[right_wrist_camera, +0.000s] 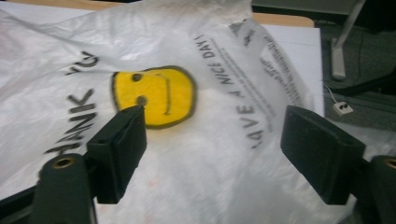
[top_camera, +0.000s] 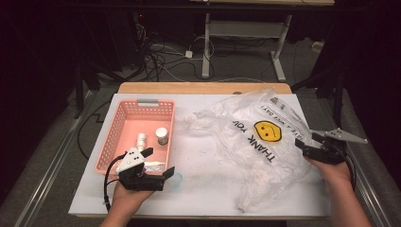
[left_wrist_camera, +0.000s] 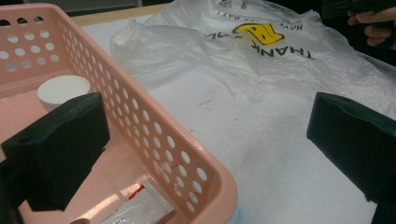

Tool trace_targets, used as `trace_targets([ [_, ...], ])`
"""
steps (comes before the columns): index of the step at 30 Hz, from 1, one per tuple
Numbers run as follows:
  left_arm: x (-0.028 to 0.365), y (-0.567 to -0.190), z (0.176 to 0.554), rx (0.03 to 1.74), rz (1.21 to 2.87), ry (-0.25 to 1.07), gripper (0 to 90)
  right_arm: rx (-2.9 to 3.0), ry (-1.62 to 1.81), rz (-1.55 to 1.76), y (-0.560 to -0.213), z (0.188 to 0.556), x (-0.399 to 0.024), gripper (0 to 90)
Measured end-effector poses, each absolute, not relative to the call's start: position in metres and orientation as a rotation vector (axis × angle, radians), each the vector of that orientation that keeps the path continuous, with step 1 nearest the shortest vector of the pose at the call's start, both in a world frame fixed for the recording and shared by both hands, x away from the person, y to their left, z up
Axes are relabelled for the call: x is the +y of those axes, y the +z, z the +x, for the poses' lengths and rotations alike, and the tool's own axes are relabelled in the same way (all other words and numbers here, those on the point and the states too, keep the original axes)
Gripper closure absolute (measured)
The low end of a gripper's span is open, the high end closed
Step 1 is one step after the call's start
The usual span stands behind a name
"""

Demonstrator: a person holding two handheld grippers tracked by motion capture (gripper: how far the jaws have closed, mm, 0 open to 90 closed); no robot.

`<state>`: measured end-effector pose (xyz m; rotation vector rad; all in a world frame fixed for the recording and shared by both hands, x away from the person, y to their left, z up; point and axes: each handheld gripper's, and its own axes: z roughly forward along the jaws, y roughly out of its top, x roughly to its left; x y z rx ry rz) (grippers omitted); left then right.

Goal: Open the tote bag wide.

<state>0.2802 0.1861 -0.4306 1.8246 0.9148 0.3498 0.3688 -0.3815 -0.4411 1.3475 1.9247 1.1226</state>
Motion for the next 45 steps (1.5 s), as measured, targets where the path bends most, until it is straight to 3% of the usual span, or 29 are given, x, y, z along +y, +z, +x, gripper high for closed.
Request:
trace_targets([
  [7, 0.186, -0.432, 0.282, 0.916, 1.854, 0.365, 0.0, 1.926, 1.159, 1.311, -0.446, 0.337, -0.369, 14.6],
  [14, 0.185, -0.431, 0.282, 0.924, 1.866, 0.381, 0.0, 1.965, 1.141, 1.293, -0.454, 0.317, -0.358, 0.0],
  [28, 0.187, -0.430, 0.281, 0.917, 1.848, 0.365, 0.0, 2.047, 1.146, 1.205, -0.452, 0.292, -0.333, 1.1],
  [45, 0.185, -0.426, 0.281, 0.891, 1.857, 0.323, 0.0, 2.182, 1.214, 1.075, -0.452, 0.303, -0.272, 1.7],
])
